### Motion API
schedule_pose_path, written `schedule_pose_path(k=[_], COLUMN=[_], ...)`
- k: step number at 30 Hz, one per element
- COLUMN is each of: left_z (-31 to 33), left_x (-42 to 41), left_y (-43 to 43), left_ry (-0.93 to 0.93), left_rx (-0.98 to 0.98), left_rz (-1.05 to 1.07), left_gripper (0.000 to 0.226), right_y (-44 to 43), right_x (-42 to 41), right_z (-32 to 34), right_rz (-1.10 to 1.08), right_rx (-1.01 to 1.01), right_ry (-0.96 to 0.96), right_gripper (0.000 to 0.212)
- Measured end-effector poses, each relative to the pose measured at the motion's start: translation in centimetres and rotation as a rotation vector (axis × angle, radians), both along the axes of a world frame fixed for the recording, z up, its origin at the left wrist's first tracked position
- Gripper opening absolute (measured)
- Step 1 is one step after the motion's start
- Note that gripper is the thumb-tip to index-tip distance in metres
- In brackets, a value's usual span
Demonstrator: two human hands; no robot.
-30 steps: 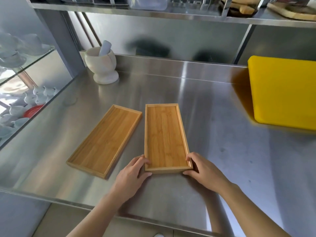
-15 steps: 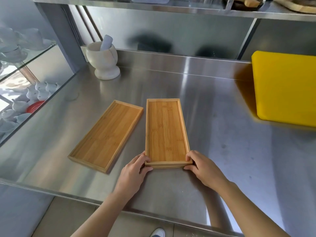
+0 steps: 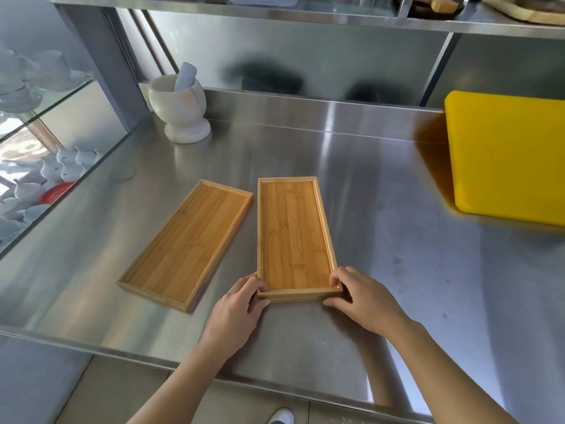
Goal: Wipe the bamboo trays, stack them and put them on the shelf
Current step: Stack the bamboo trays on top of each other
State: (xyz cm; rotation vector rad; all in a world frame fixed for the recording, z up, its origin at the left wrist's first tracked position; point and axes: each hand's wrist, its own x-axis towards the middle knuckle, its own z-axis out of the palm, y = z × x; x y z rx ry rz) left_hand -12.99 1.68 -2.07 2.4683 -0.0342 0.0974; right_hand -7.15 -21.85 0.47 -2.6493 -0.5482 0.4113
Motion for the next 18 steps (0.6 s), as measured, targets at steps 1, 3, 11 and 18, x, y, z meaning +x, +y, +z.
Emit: schedule_pose_path(k=[1,3,11,18], left_z=[0.1,0.5,3.2,2.7], left_x=[0.1,0.2,1.5,3.1], left_y=[0.4,1.3,7.5,15.2], left_ry=[0.024,0.075,-0.015,0.319], left_rx=[-0.01,-0.055,-0.003,0.126], left_rz=[-0.015,-0.051,0.312,0.664], left_gripper=[0.017,0.023,0.026,0.059], right_y=[0.0,0.4,10.2,20.4], right_x=[0.1,0.6,1.8,1.1], right_z=[0.5,1.8,5.3,2.8], right_rz=[-0.005,-0.03,-0.075,-0.269], right_rx=[-0.015,0.017,0.437,0.628], right_ry=[-0.025,-0.12,0.162,0.777], right_gripper=[0.034,0.042,0.019,0.076])
